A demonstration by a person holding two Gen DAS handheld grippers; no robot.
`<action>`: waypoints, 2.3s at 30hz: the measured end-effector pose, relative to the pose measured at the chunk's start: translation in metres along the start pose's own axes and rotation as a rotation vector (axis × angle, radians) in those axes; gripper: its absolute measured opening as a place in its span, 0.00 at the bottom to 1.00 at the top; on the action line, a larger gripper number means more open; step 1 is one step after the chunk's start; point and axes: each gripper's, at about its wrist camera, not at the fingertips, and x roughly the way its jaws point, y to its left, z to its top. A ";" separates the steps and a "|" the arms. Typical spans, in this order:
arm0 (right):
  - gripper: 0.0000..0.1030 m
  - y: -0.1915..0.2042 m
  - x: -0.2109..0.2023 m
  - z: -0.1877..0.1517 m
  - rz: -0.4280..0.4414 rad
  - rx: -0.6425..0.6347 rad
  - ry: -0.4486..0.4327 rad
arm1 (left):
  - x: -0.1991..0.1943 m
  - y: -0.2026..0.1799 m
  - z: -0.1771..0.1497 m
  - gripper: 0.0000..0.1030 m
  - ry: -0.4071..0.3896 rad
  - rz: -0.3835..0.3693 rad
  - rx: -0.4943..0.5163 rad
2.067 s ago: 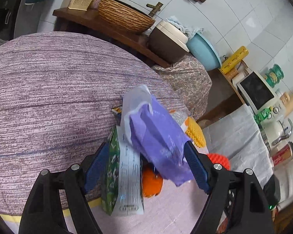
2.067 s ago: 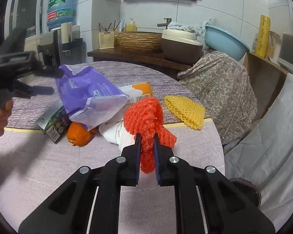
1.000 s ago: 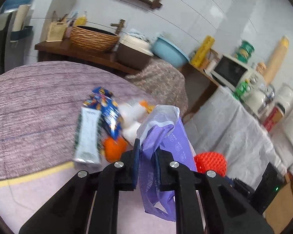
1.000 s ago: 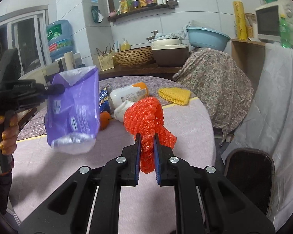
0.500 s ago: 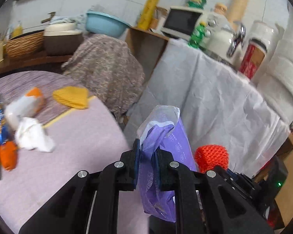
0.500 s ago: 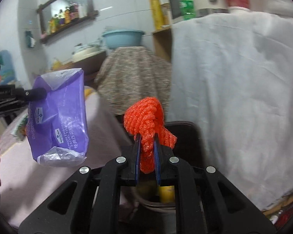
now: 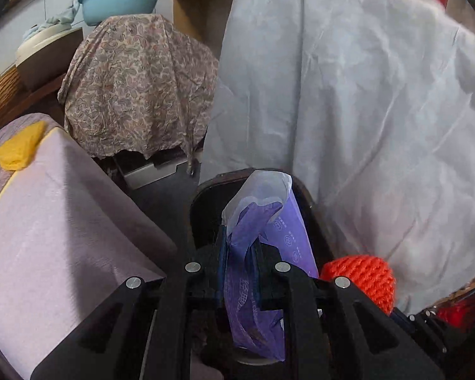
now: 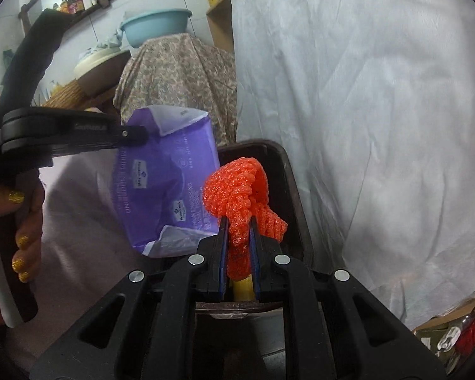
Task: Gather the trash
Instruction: 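Carry the orange net and purple wrapper to the black bin and release both, then grasp the green milk carton with the left tool while the right tool grasps the orange peel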
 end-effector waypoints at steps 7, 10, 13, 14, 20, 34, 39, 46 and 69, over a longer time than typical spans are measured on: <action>0.13 0.002 0.038 -0.015 0.017 0.012 0.074 | 0.036 -0.002 -0.006 0.30 0.060 0.022 0.021; 0.17 0.006 0.053 -0.009 0.018 0.007 0.088 | 0.035 -0.001 -0.006 0.55 0.052 0.014 0.018; 0.36 0.008 0.057 -0.011 0.005 0.010 0.088 | 0.023 0.002 -0.004 0.67 0.000 0.001 0.007; 0.40 0.009 0.056 -0.011 0.006 0.017 0.083 | 0.020 0.003 -0.004 0.68 -0.013 -0.007 0.001; 0.54 0.007 0.042 -0.013 -0.001 0.022 0.063 | -0.002 0.011 0.003 0.73 -0.047 -0.043 -0.044; 0.69 0.046 0.012 0.001 0.113 -0.019 0.001 | -0.117 0.079 -0.019 0.89 -0.186 -0.105 -0.045; 0.69 0.080 0.001 0.010 0.186 -0.068 -0.012 | -0.154 0.131 -0.040 0.89 -0.220 -0.036 -0.090; 0.69 0.131 -0.012 0.024 0.256 -0.153 -0.020 | -0.205 0.216 -0.073 0.89 -0.291 0.243 -0.171; 0.70 0.249 -0.021 0.041 0.345 -0.411 -0.015 | -0.163 0.396 -0.089 0.50 0.067 0.251 -0.438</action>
